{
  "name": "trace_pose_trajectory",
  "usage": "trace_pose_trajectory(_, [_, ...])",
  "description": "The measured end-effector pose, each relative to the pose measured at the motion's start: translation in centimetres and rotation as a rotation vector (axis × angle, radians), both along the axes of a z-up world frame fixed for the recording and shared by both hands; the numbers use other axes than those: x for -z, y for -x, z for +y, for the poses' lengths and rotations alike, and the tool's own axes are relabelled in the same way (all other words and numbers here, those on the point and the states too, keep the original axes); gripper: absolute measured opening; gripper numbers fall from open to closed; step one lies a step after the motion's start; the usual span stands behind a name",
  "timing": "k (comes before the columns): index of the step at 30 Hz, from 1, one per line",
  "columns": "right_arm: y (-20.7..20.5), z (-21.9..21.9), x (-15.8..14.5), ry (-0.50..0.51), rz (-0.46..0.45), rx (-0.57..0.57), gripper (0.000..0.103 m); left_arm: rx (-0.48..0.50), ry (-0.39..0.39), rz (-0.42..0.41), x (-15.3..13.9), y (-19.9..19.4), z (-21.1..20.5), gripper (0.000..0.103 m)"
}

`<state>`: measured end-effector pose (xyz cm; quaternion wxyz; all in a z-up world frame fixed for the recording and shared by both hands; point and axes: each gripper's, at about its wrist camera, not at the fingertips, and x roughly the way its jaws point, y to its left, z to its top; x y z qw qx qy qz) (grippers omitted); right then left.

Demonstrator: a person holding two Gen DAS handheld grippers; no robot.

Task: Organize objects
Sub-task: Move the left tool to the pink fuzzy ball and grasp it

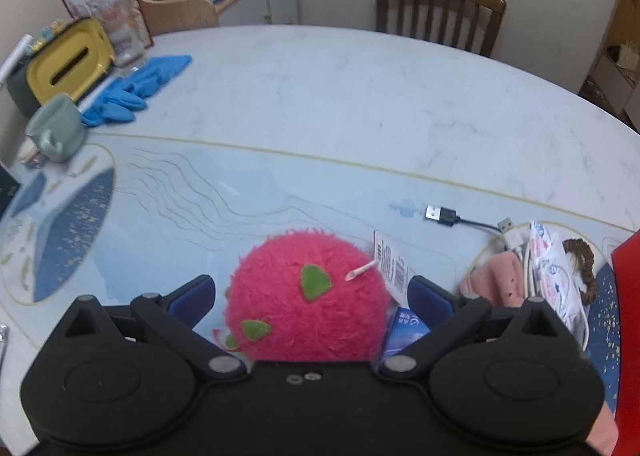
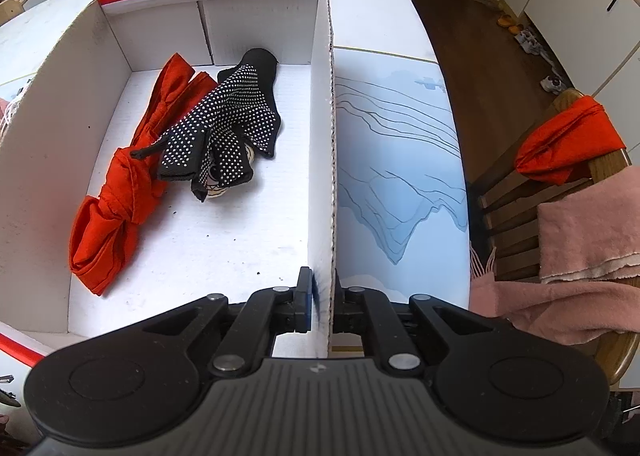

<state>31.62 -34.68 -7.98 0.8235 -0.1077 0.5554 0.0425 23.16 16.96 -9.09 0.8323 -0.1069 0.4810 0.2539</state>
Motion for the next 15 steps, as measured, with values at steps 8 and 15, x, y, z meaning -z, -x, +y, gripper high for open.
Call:
trace_pose_trajectory(8, [0.0, 0.1, 0.0, 0.01, 0.001, 0.009, 0.007, 0.015, -0.001, 0.043, 2.6, 0.1, 0.9, 0.102])
trace_pose_trajectory(15, [0.0, 0.1, 0.0, 0.011, 0.002, 0.006, 0.007, 0.008, 0.006, -0.002, 2.2, 0.5, 0.6, 0.086])
